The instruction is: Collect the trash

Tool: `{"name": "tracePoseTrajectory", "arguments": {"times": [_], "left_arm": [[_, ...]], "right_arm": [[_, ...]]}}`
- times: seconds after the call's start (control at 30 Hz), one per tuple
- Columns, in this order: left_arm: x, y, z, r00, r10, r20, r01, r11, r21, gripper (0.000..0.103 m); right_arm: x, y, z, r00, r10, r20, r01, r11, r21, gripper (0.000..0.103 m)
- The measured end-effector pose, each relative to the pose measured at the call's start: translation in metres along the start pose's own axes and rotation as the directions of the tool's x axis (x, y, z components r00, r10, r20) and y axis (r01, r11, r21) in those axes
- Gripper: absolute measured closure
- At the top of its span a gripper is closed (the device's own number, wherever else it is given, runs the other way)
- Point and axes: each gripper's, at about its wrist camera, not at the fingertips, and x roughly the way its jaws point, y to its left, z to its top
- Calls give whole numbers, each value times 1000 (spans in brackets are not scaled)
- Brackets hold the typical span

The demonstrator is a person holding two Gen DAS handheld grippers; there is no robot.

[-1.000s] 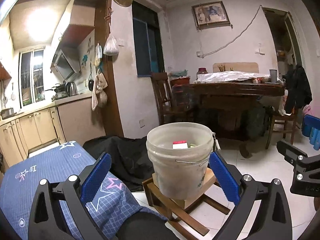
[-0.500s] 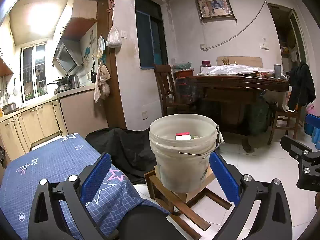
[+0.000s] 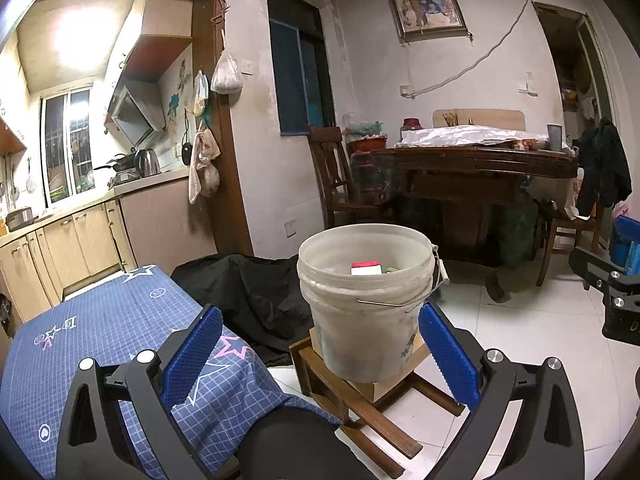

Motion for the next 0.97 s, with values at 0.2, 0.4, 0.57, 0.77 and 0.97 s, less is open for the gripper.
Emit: {"name": "tracePoseTrajectory", "arguments": {"times": [0.2,0.4,0.57,0.77,0.97], "left_arm": [[1,-1,-1,1000,-7,-12,7,1000,9,5],[4,-5,-3,1000,-14,-23,14,1000,23,5],[3,-1,-5,1000,-14,-14,13,1000,-4,5],[1,-1,-6,1000,14,-10,-14,1000,4,5],[-3,-10,-6,1000,15,0,-15,999,48,5]], "right_arm": [[3,0,-2,1000,10,-10,-10,1000,5,5],[4,0,-2,1000,14,-17,-14,1000,12,5],[6,-3,-1,1000,15,-20,-15,1000,20,5],[8,1,-3,999,16,-32,-15,1000,16,5],[7,4,-3,999,18,-32,-18,1000,9,5]]}}
